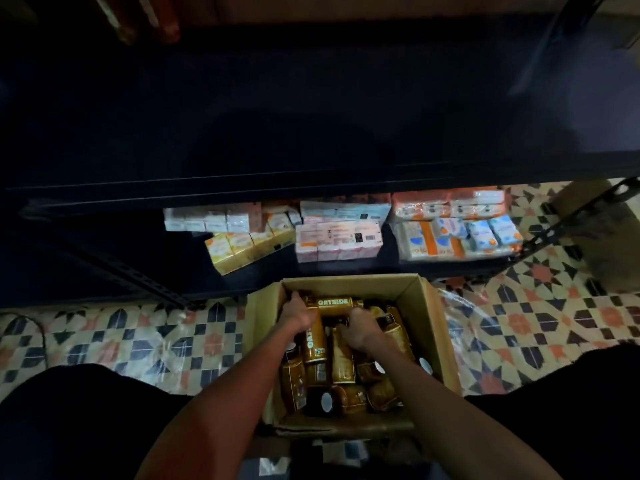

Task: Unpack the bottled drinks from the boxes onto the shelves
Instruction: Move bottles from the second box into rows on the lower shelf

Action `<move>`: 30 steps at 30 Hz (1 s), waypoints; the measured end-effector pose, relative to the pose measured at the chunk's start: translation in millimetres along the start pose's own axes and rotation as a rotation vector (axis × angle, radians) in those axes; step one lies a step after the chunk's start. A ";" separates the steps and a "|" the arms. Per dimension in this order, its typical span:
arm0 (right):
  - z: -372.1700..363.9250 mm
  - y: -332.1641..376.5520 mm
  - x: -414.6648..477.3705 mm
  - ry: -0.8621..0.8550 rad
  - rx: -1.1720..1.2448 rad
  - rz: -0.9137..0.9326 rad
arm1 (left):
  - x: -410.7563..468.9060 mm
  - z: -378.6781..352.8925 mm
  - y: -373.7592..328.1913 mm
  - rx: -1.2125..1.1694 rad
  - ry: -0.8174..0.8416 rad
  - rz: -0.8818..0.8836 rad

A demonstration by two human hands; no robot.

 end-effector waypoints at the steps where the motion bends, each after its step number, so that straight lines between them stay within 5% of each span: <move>1: -3.4 3.3 5.4 0.007 0.007 -0.004 | 5.8 -2.7 3.9 -0.020 0.003 0.021; 5: -15.8 9.5 22.2 0.067 0.044 -0.059 | 19.4 -17.0 17.1 -0.110 0.075 0.078; 10: -28.4 11.2 28.6 0.024 -0.194 -0.054 | 15.4 -16.1 14.6 -0.127 0.043 -0.025; 22: 16.7 15.4 0.6 0.159 -0.337 0.186 | -22.9 -24.5 -17.4 0.193 0.336 -0.258; 30: 21.4 16.0 -37.3 0.088 -0.472 0.229 | -53.6 -12.5 -31.1 0.347 0.209 -0.333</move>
Point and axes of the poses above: each hand's wrist, its own x-axis towards the middle knuckle, its own z-axis out of the back of the hand, y = z × x, the point moved 7 cm from there along x, towards the middle knuckle, and after that the axes turned 7 degrees about -z, right-handed, at the moved point
